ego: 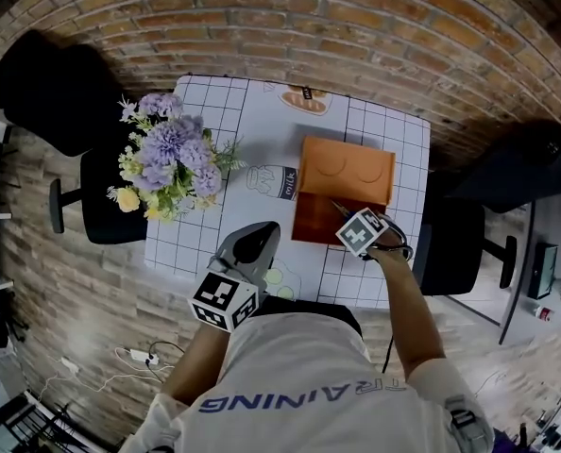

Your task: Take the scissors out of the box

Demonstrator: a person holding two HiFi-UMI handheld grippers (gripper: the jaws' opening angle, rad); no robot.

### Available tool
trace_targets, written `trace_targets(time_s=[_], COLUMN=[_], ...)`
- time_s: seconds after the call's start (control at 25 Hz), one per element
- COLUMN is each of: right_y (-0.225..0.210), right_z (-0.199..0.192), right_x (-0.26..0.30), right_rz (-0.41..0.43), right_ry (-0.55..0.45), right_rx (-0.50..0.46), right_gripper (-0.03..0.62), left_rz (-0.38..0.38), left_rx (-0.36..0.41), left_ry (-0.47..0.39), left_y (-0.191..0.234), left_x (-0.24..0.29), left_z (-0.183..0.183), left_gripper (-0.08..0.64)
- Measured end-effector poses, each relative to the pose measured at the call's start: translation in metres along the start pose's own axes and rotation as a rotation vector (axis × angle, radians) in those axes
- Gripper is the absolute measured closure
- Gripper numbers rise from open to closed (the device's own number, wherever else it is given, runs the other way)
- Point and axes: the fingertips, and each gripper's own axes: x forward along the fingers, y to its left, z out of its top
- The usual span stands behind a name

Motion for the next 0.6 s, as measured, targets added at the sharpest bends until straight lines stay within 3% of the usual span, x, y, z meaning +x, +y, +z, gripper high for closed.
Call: trace_targets(time_s=[0.32, 0.4, 0.6], right_y=[0.003, 0.003, 0.01], right_z=[0.0, 0.001, 0.0], right_x=[0.009, 0.008, -0.01], right_rz=[-0.001, -0.008, -0.04], right_ry=[0.043, 0.021, -0.102], right_rx=[0.024, 0.015, 0.009], right_gripper=[0.456, 0.485, 0.488], left_rz=[-0.011, -0.014, -0.039], left_rx=[0.003, 0.004, 0.004], left_ry=[-0.002, -0.002, -0.006], left_y=[0.006, 0.006, 0.003], left_x=[-0.004, -0.003, -0.001], left_z=[0.001, 0.001, 0.006], left_gripper=[0.558, 0.558, 0.558])
